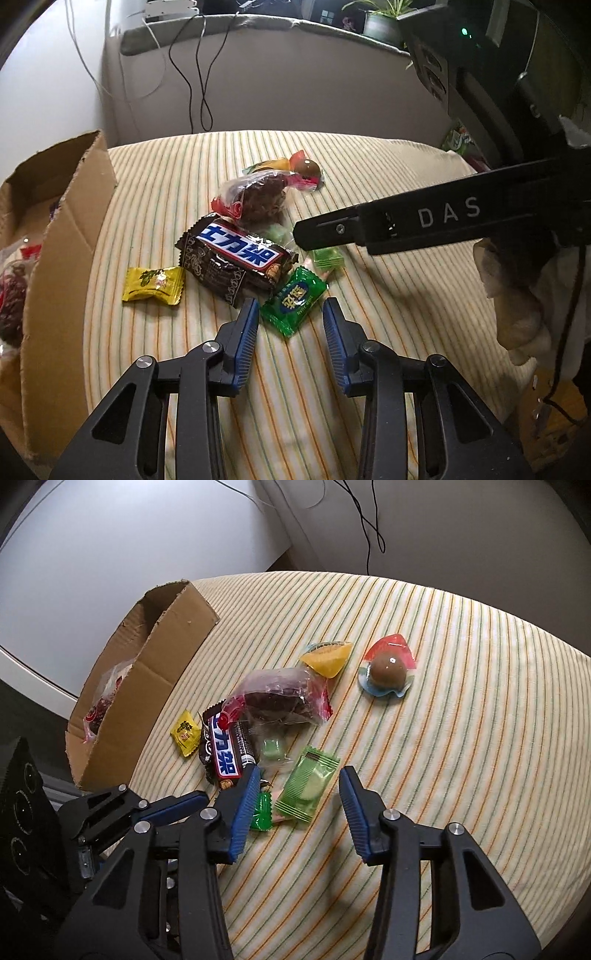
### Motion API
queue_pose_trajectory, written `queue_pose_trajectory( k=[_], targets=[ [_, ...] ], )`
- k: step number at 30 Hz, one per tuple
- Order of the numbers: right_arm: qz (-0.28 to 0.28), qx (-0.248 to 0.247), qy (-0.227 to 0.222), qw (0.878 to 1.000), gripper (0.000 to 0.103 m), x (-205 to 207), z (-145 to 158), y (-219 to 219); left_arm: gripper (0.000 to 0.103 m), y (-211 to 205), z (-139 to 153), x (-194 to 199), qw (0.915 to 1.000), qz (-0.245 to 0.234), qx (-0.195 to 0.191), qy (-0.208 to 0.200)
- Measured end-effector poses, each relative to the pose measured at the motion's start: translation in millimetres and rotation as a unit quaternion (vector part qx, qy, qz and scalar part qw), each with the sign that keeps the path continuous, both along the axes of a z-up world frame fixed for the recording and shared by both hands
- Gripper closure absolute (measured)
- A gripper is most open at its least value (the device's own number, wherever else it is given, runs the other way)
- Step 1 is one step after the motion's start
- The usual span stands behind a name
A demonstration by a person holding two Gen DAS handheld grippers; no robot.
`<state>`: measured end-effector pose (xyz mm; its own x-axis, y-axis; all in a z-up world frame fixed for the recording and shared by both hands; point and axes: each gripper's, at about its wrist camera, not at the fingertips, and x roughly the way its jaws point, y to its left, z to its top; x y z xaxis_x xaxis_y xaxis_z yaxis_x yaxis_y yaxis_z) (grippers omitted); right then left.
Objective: Organize snacks
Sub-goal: 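Grasp the green candy packet with the right tool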
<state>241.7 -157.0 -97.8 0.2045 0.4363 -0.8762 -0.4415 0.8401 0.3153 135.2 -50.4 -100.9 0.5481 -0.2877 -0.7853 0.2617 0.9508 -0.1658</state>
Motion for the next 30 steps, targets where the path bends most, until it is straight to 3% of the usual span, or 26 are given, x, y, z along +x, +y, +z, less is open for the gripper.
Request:
queue_pose_trajectory(
  k=[4, 10, 13, 20, 30],
  targets=[
    [0.002, -0.012, 0.006, 1.000, 0.069, 3.5, -6.1, 8.2, 0.068, 0.0, -2.8, 6.3, 1.0000, -0.005, 0.002, -0.001],
    [0.014, -0.035, -0.004, 0.999, 0.070, 3.7, -9.8, 18.3, 0.068, -7.5, -9.4, 13.7, 0.9997, -0.019, 0.014, 0.001],
    [0.026, -0.055, -0.011, 0.998, 0.076, 3.7, -10.6, 23.0, 0.068, -10.9, -10.0, 14.8, 0.9993, -0.027, 0.025, -0.002],
    [0.033, -0.060, -0.012, 0.998, 0.081, 3.0, -10.6, 18.8, 0.090, -3.7, -11.6, 18.4, 0.9995, -0.021, 0.025, -0.002],
    [0.021, -0.033, -0.016, 0.999, 0.081, -3.6, -6.9, -2.7, 0.096, 5.9, -8.7, 14.0, 0.9999, -0.007, 0.004, -0.007]
  ],
)
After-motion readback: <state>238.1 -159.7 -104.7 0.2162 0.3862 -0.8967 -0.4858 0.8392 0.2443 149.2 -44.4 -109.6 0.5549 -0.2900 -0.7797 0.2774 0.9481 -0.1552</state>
